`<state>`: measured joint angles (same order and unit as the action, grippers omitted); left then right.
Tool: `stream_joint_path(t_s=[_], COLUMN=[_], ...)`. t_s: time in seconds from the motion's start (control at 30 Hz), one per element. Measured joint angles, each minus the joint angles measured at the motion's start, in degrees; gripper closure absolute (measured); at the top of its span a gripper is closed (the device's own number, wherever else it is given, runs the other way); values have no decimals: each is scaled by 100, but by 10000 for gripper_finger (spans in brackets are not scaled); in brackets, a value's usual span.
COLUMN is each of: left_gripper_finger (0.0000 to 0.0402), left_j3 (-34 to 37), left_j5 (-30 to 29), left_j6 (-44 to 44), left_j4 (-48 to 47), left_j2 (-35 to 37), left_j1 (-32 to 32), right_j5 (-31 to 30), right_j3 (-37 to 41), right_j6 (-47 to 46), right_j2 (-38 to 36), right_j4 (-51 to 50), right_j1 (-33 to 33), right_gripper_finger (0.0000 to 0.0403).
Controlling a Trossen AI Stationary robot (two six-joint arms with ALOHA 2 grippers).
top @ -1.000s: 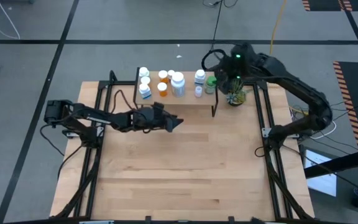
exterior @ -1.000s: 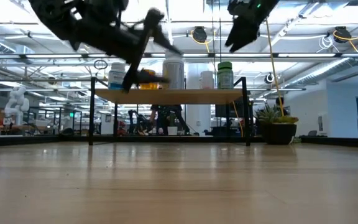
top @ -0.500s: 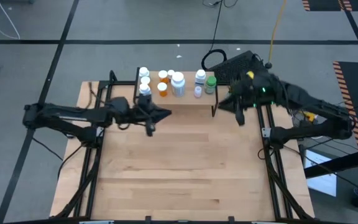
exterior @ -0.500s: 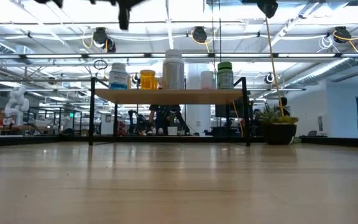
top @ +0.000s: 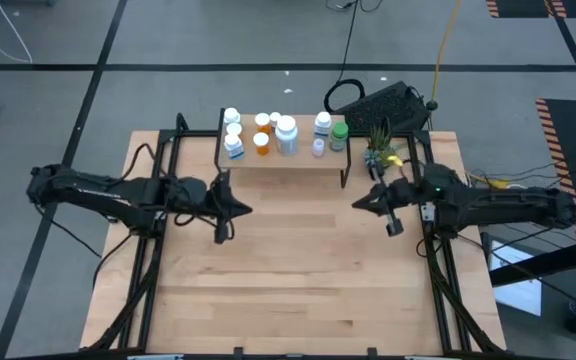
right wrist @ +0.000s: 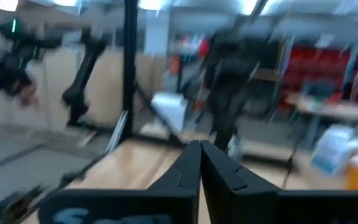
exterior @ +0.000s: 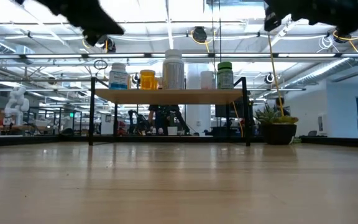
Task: Pick and place medicine bottles onto shelf by color
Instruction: Return to Home Position
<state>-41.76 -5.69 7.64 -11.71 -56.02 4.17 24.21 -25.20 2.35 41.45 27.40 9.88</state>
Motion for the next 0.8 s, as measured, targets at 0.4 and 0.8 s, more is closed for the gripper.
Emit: stream_joint_path(t_s=[0.4,0.8], left_gripper_finger=[392,394], left_j3=[2165,2590], left_j5=[157,306], left_j6=[303,485], left_j4=[1553,339], left_j2=[1229,3228], left_j1=[159,159], right_j5=[-38,-188], right_j3=[1074,1766], right_j6=[-123,-570], right_j2=[-634,-1548], right_j4=[229,325], right_j1=[512,667], right_gripper_finger=[402,403])
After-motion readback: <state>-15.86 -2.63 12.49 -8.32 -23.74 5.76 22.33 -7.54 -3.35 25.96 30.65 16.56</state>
